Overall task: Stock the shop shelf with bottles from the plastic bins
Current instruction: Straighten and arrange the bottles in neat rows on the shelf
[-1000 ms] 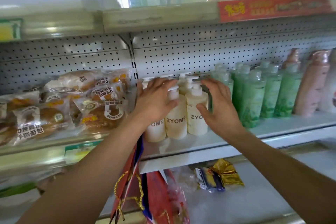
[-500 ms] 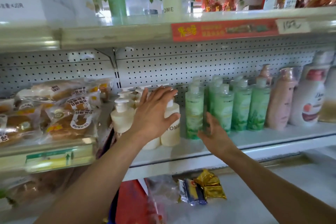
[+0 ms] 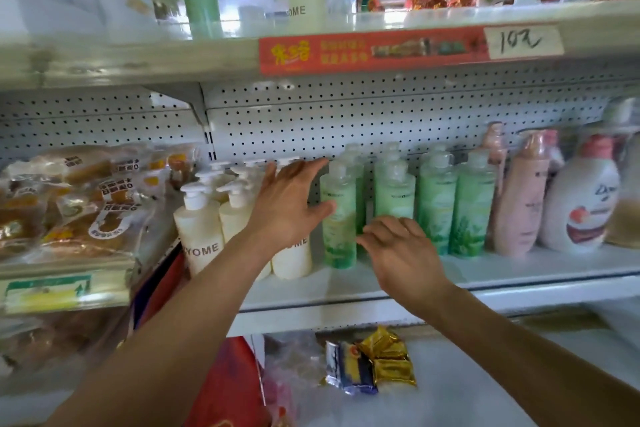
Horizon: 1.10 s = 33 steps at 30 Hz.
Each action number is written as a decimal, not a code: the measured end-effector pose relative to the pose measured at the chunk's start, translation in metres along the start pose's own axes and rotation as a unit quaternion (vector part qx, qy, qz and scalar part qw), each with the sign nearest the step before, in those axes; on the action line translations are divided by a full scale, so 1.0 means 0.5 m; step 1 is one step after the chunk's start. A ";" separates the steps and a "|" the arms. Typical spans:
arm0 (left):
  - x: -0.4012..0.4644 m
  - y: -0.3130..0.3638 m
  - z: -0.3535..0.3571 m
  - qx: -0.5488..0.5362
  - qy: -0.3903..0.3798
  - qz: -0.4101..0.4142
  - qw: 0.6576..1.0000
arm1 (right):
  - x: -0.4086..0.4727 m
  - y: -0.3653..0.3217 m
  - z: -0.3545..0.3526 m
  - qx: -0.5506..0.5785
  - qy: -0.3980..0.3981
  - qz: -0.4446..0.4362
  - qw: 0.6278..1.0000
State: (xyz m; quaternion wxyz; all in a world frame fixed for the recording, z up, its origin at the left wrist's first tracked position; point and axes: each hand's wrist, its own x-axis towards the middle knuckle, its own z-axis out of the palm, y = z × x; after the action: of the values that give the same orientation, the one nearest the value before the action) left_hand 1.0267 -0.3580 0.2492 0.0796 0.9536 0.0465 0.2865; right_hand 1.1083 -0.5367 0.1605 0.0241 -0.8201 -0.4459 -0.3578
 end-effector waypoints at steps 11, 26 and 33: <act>0.078 0.033 -0.002 0.048 -0.037 0.018 0.998 | -0.004 0.045 -0.028 -0.278 -0.177 -0.156 0.931; -0.070 0.146 0.194 -0.356 -0.126 -0.111 0.919 | -0.047 0.107 0.015 0.433 -0.037 0.316 0.843; -0.053 0.164 0.192 -0.341 -0.131 -0.118 0.924 | -0.042 0.094 0.051 0.425 -0.082 0.384 0.816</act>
State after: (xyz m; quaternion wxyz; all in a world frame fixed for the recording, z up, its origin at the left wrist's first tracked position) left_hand 1.0614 -0.4544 0.1703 0.4381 0.8858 0.0471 0.1459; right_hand 1.1507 -0.5709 0.1421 0.4686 -0.8594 -0.2030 -0.0258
